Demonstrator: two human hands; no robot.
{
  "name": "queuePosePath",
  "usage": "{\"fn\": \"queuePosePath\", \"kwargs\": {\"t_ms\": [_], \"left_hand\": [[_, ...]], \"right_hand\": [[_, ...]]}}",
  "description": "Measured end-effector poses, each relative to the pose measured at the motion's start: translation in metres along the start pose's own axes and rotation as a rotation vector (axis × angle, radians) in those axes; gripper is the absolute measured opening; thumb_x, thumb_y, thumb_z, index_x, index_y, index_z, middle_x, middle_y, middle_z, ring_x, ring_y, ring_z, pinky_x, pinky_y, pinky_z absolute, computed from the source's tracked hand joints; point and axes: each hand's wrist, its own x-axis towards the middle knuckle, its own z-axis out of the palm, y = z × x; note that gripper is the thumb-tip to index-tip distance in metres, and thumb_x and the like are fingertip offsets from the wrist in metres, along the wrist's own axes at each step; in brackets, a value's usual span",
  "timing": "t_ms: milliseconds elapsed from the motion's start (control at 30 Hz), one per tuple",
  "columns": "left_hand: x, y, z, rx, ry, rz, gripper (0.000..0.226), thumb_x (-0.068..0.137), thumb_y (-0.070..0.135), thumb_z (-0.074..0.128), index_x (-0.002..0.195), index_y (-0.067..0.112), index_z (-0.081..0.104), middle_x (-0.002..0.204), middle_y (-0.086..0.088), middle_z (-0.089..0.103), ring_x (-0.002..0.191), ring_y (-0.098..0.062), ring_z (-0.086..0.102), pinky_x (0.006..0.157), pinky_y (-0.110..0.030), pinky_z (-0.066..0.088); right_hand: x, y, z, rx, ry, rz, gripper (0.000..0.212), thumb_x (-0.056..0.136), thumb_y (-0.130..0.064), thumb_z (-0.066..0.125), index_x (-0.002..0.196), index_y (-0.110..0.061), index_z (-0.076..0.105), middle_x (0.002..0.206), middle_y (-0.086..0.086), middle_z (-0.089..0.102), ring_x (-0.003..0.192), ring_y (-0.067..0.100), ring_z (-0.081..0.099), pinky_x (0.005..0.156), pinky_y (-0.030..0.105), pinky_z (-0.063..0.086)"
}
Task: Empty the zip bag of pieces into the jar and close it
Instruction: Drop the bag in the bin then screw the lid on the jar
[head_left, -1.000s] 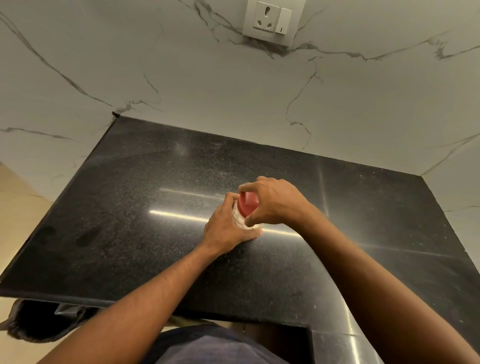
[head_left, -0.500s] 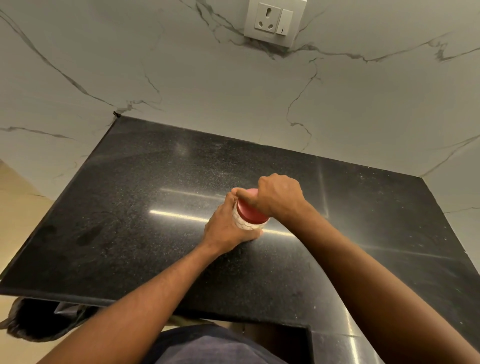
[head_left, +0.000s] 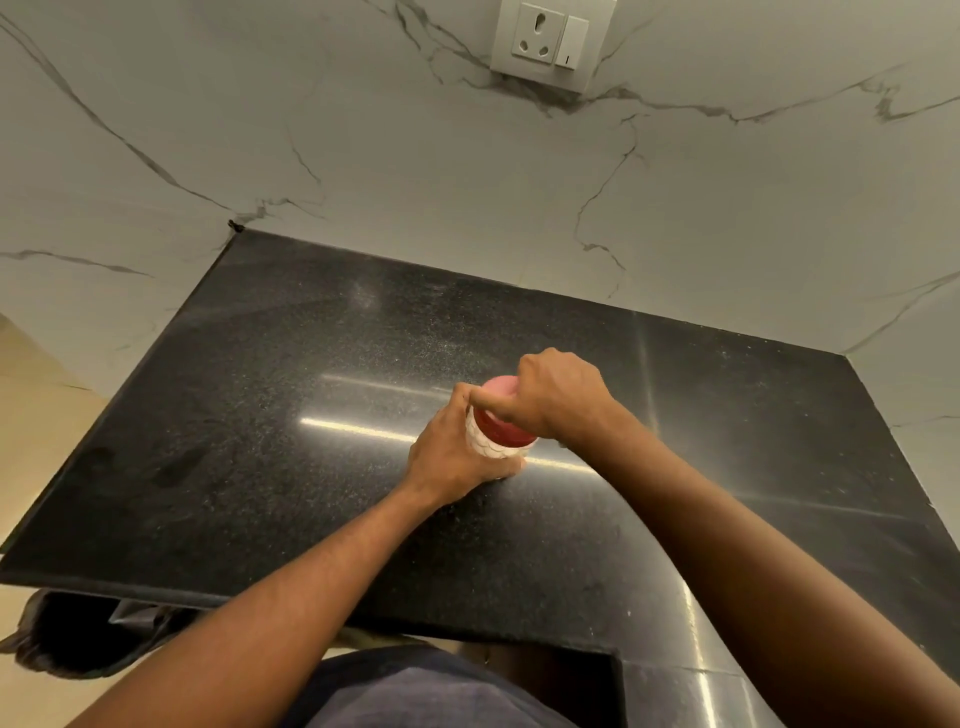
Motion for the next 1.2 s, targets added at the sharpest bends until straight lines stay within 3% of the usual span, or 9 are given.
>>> {"fn": "queuePosePath", "kwargs": {"t_ms": [133, 300, 433, 600, 733, 800, 900, 1033, 1200], "left_hand": [[0.0, 0.001, -0.001, -0.007, -0.012, 0.004, 0.089, 0.057, 0.055, 0.096, 0.126, 0.042, 0.041, 0.117, 0.017, 0.064, 0.106, -0.012, 0.068, 0.091, -0.048, 0.062], [-0.002, 0.002, -0.003, 0.009, -0.002, 0.01, 0.091, 0.054, 0.059, 0.093, 0.125, 0.044, 0.038, 0.118, 0.018, 0.063, 0.107, -0.013, 0.067, 0.09, -0.046, 0.062], [-0.002, 0.004, -0.002, 0.01, -0.004, 0.012, 0.092, 0.054, 0.061, 0.093, 0.126, 0.044, 0.038, 0.121, 0.017, 0.064, 0.109, -0.015, 0.067, 0.09, -0.045, 0.062], [-0.002, 0.004, -0.003, -0.003, -0.003, 0.008, 0.088, 0.057, 0.056, 0.095, 0.124, 0.042, 0.041, 0.121, 0.015, 0.066, 0.11, -0.016, 0.068, 0.089, -0.047, 0.061], [-0.001, 0.004, -0.003, -0.003, -0.017, 0.012, 0.089, 0.06, 0.051, 0.097, 0.128, 0.035, 0.044, 0.123, 0.011, 0.067, 0.109, -0.017, 0.069, 0.091, -0.049, 0.062], [0.0, 0.004, -0.003, 0.0, -0.021, 0.01, 0.088, 0.059, 0.053, 0.097, 0.127, 0.037, 0.043, 0.122, 0.012, 0.066, 0.109, -0.017, 0.069, 0.091, -0.049, 0.062], [0.0, 0.002, -0.002, 0.035, -0.009, 0.018, 0.093, 0.058, 0.056, 0.096, 0.129, 0.039, 0.039, 0.125, 0.014, 0.064, 0.111, -0.015, 0.066, 0.093, -0.043, 0.061], [0.001, 0.001, 0.0, 0.031, -0.007, 0.015, 0.092, 0.056, 0.061, 0.094, 0.126, 0.045, 0.037, 0.121, 0.017, 0.064, 0.106, -0.013, 0.067, 0.085, -0.038, 0.061], [0.001, 0.001, 0.002, 0.024, 0.007, 0.006, 0.09, 0.054, 0.064, 0.092, 0.123, 0.051, 0.035, 0.115, 0.023, 0.063, 0.105, -0.01, 0.064, 0.083, -0.038, 0.059]], "right_hand": [[0.001, 0.006, 0.0, -0.148, 0.057, 0.031, 0.072, 0.101, -0.07, 0.028, 0.089, -0.012, 0.069, 0.072, 0.005, 0.063, 0.059, 0.019, 0.055, 0.058, 0.032, 0.047], [-0.01, 0.014, -0.01, 0.13, -0.177, -0.41, 0.068, 0.086, -0.048, 0.067, 0.15, -0.04, 0.044, 0.151, 0.0, 0.052, 0.125, 0.025, 0.059, 0.088, 0.035, 0.051], [-0.005, 0.012, -0.005, 0.016, -0.079, -0.306, 0.068, 0.077, -0.058, 0.076, 0.137, -0.031, 0.058, 0.12, -0.002, 0.068, 0.1, 0.02, 0.066, 0.071, 0.027, 0.05], [0.004, 0.001, 0.011, -0.067, 0.035, 0.036, 0.081, 0.092, -0.082, 0.027, 0.08, -0.011, 0.064, 0.064, 0.003, 0.057, 0.059, 0.021, 0.059, 0.055, 0.03, 0.044], [0.007, 0.006, 0.002, -0.142, 0.025, -0.013, 0.068, 0.103, -0.067, 0.027, 0.104, -0.013, 0.069, 0.074, 0.004, 0.061, 0.062, 0.02, 0.058, 0.057, 0.031, 0.041], [0.007, 0.01, -0.002, -0.044, -0.027, -0.151, 0.055, 0.102, -0.06, 0.038, 0.137, -0.022, 0.058, 0.113, 0.008, 0.07, 0.095, 0.028, 0.068, 0.068, 0.032, 0.047], [-0.005, 0.008, -0.005, 0.034, -0.214, -0.315, 0.084, 0.081, -0.051, 0.07, 0.156, -0.038, 0.033, 0.137, 0.002, 0.057, 0.115, 0.025, 0.062, 0.08, 0.034, 0.051], [-0.009, 0.005, 0.0, 0.009, -0.085, -0.199, 0.068, 0.072, -0.055, 0.078, 0.129, -0.023, 0.059, 0.107, -0.001, 0.069, 0.086, 0.017, 0.062, 0.066, 0.03, 0.052], [-0.005, -0.003, 0.011, -0.133, 0.094, -0.003, 0.084, 0.085, -0.089, 0.025, 0.059, -0.015, 0.053, 0.054, 0.001, 0.052, 0.048, 0.018, 0.05, 0.045, 0.026, 0.031]]}}
